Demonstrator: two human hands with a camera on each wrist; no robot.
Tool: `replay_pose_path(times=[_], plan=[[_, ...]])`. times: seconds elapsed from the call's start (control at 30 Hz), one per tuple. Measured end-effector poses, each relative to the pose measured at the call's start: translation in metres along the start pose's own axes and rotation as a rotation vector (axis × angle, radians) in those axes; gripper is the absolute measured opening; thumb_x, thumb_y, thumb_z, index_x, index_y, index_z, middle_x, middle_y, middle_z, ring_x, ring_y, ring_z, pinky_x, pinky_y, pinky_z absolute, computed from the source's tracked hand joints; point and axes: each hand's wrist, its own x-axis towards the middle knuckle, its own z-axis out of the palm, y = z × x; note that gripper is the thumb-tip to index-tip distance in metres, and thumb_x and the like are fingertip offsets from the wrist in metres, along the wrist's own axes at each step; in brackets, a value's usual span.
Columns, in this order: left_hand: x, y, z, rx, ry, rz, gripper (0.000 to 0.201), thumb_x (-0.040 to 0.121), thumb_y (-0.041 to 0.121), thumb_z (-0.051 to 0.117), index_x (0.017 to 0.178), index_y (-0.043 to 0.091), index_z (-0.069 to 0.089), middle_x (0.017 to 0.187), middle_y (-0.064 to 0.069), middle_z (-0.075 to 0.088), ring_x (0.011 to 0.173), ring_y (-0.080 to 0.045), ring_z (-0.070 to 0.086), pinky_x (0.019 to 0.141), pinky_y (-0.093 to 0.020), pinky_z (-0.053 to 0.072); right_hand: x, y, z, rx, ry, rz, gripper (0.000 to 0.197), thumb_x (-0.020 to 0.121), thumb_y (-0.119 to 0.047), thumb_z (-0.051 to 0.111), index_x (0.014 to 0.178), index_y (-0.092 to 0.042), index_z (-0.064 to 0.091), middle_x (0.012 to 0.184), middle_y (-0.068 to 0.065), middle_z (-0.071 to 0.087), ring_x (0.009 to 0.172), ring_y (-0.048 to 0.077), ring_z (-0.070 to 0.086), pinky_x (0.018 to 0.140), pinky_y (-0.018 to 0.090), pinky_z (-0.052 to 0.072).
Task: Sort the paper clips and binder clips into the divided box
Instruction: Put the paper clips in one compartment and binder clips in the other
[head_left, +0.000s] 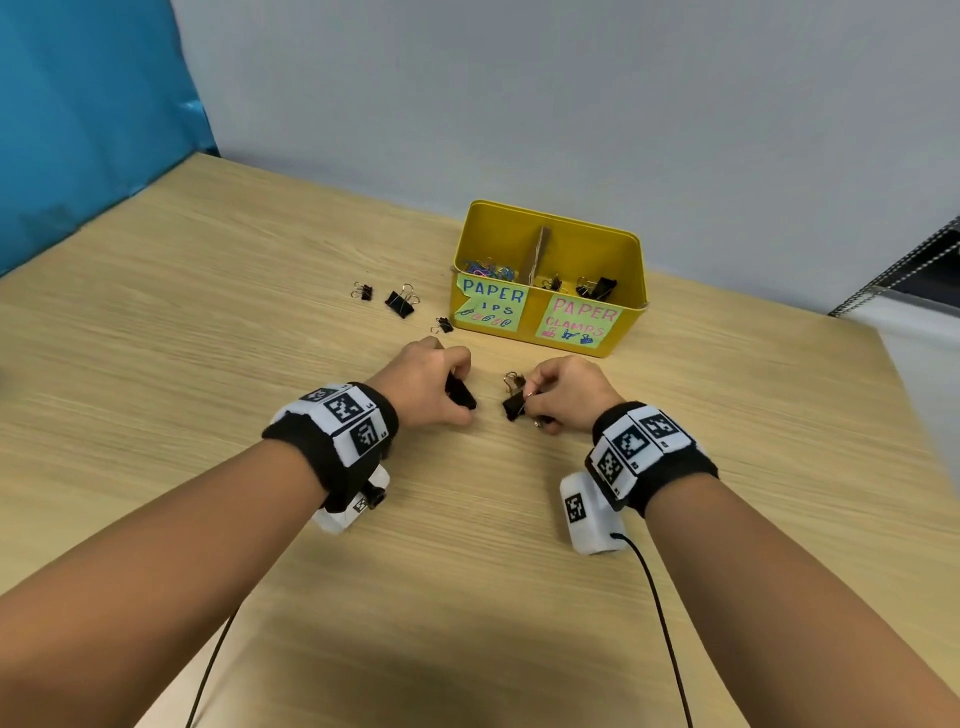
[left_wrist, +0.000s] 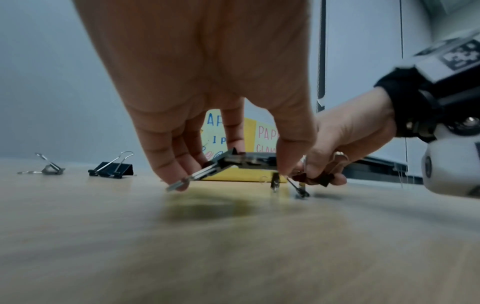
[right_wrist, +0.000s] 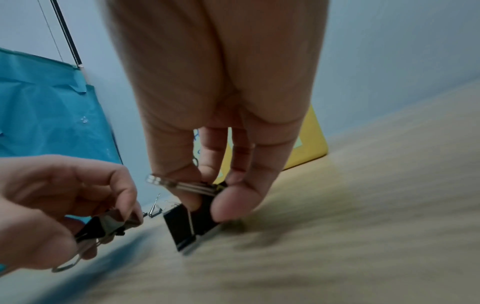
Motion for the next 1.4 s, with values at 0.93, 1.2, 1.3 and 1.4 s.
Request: replay_pose_path(times=[0.93, 1.2, 1.3, 1.4], plan=[[0.085, 0.063, -0.087, -0.109, 0.273, 0.161, 0.056, 0.081, 0.024, 0.067, 0.133, 0.029, 0.047, 0.14, 0.0, 0.046, 0.127, -0.019, 0.045, 0.105, -0.034, 0.037, -0.012, -0.035, -0.06, -0.203, 0.798, -0.385, 0.024, 0.088, -0.008, 0.049, 0.1, -0.012, 0.069, 0.106, 0.007, 0.065, 0.101, 0.021, 0.058, 0.09, 0.026, 0.042], [0.068, -0.053, -0.065, -0.053, 0.158, -0.255, 0.072, 0.082, -0.008, 0.046, 0.14, 0.034, 0.034, 0.152, -0.008, 0.024, 0.137, -0.034, 0.03, 0.101, -0.049, 0.044, 0.009, -0.006, 0.011, -0.576, 0.094, -0.111, 0.036, 0.091, -0.002, 0.046, 0.124, -0.012, 0.057, 0.125, 0.015, 0.05, 0.118, 0.033, 0.05, 0.101, 0.038, 0.045], [0.07, -0.065, -0.056, 0.058, 0.04, -0.276, 0.077, 0.082, 0.006, 0.056, 0.145, 0.038, 0.024, 0.155, -0.009, 0.019, 0.141, -0.035, 0.018, 0.108, -0.05, 0.035, 0.017, -0.017, 0.019, -0.571, 0.046, -0.129, 0.034, 0.09, 0.003, 0.044, 0.118, -0.006, 0.061, 0.122, 0.016, 0.056, 0.111, 0.031, 0.056, 0.096, 0.034, 0.047], [0.073, -0.065, -0.049, 0.116, 0.089, -0.243, 0.056, 0.085, 0.017, 0.059, 0.137, 0.028, 0.042, 0.139, -0.016, 0.043, 0.13, -0.035, 0.035, 0.106, -0.043, 0.036, 0.025, -0.031, 0.025, -0.597, 0.007, -0.122, 0.027, 0.091, -0.004, 0.048, 0.115, -0.006, 0.061, 0.121, 0.016, 0.059, 0.11, 0.029, 0.056, 0.093, 0.034, 0.047]])
